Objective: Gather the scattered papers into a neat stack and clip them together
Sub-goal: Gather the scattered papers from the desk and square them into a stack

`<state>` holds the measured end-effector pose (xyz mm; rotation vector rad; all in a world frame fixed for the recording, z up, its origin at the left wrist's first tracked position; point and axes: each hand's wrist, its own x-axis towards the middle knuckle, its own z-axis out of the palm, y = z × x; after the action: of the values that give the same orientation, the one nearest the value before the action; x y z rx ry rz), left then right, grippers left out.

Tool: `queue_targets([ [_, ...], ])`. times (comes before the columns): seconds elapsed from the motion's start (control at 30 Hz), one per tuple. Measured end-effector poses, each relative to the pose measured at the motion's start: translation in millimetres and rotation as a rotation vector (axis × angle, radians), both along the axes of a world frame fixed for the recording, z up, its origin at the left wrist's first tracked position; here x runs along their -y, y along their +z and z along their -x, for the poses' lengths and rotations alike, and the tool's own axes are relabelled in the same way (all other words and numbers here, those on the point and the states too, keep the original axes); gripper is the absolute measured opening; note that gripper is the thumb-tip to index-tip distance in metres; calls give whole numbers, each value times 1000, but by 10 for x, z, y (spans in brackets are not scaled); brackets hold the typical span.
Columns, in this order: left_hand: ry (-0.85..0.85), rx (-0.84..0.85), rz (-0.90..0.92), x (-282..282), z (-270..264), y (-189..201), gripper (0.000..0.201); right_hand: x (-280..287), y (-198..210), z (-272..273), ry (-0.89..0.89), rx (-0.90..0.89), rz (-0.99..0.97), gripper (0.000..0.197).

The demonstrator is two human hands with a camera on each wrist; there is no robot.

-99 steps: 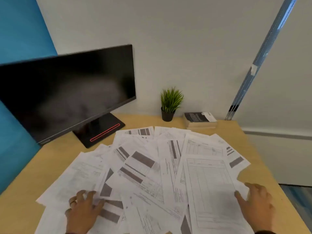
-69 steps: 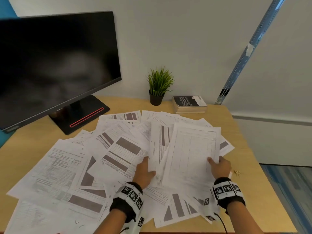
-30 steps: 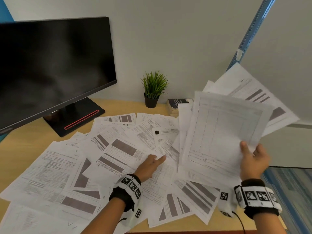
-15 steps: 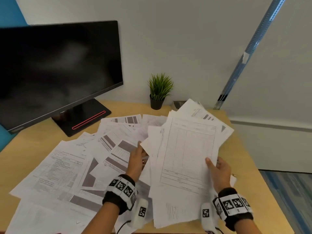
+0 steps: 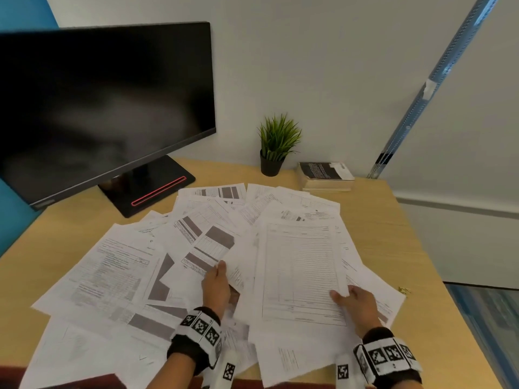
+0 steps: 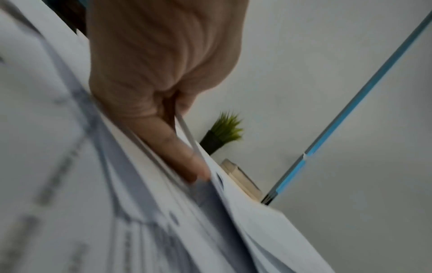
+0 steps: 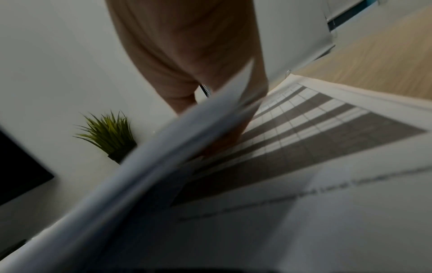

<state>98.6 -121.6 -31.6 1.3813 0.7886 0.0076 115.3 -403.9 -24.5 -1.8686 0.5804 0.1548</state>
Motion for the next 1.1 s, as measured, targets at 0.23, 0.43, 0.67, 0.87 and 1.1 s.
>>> queue_targets([
  [0.23,-760,-201,241,-322,383,221,26,15,-112,-45,-59,-32,-179,37],
  [0.43,-948,-243,67,-407,269,511,44,-197,-113,-115,71,-6,-217,54],
  [0.67,-538,252,-76,-233,122,620,28,-395,287,-71,259,159,-293,51],
  [0.87,-367,676,-338,-146,46,1092,38,-642,1000,-127,272,458,-326,52],
  [1.1,-236,639,-349,-178,-24,1019,73,-1085,1240,-260,321,494,-311,42],
])
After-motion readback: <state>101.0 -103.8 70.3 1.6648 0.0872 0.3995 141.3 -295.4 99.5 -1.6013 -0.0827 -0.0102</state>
